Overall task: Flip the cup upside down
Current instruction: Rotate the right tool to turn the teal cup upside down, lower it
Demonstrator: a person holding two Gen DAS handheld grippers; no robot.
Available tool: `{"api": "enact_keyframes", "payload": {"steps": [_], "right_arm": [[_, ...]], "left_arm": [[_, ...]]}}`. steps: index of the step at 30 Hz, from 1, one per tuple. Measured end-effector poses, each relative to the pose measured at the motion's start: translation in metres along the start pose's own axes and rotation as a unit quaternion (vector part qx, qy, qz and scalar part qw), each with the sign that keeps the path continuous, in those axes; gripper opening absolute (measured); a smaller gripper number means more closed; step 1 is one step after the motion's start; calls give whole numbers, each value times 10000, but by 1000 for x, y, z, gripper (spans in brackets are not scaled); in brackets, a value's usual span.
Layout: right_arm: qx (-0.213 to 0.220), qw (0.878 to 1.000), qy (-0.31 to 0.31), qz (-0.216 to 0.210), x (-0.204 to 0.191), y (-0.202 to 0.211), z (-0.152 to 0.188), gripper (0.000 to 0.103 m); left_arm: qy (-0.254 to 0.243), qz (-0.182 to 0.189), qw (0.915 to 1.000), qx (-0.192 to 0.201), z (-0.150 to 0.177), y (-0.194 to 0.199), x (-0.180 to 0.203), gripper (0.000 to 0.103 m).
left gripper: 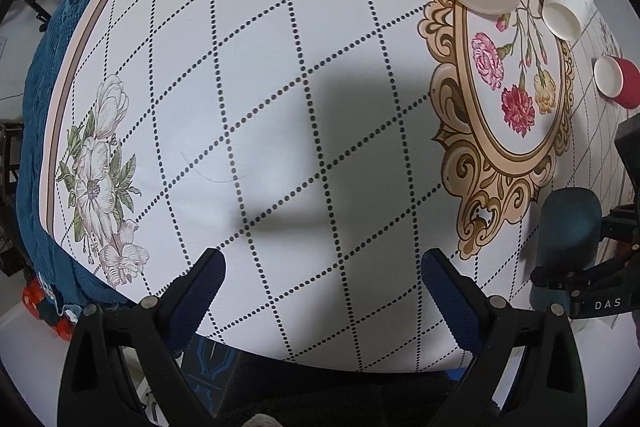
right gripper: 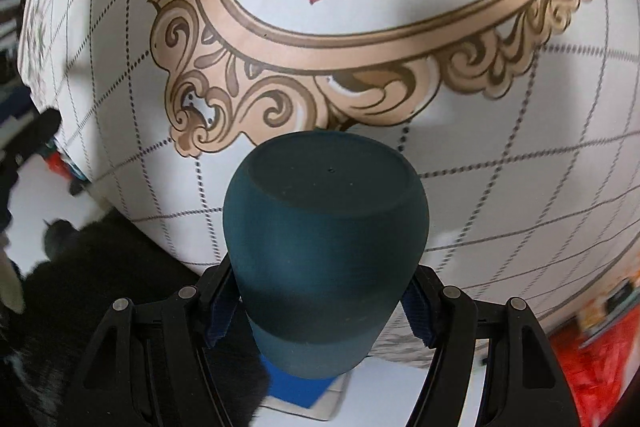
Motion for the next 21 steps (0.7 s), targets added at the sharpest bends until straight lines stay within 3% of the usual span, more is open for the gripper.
{"api": "enact_keyframes", "payload": {"steps": [5,7,12,15,21], "right_arm": [[40,9999,-97,9,18,-16,7,72],[-3,9999,-129,22,-11,-13,-4,72],[-61,9997,-165,159,-11,-21,2,73],[-66,9996,-214,184,-15,-27,-3,86],[72,9993,-299,196,2,-8,-10,87]], "left_arm": [[-40,-19,10000,-15,1,-8,4,100],[-54,-19,10000,-22,1,-6,2,100],[-86,-27,10000,-34,3,-6,9,100],[-100,-38,9999,-28,3,-5,12,100],[-174,-67,9998,-57,7,-5,21,100]]}}
Point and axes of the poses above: each gripper's, at about its wrist camera, not at the fingertips, and y roughly against the way its jaws point, x to its right, z to its underside, the point moved 1 cm from there along -y, roughly the way its jaws point, and after that the axes turned 9 degrees about z, right-handed, at the moved point
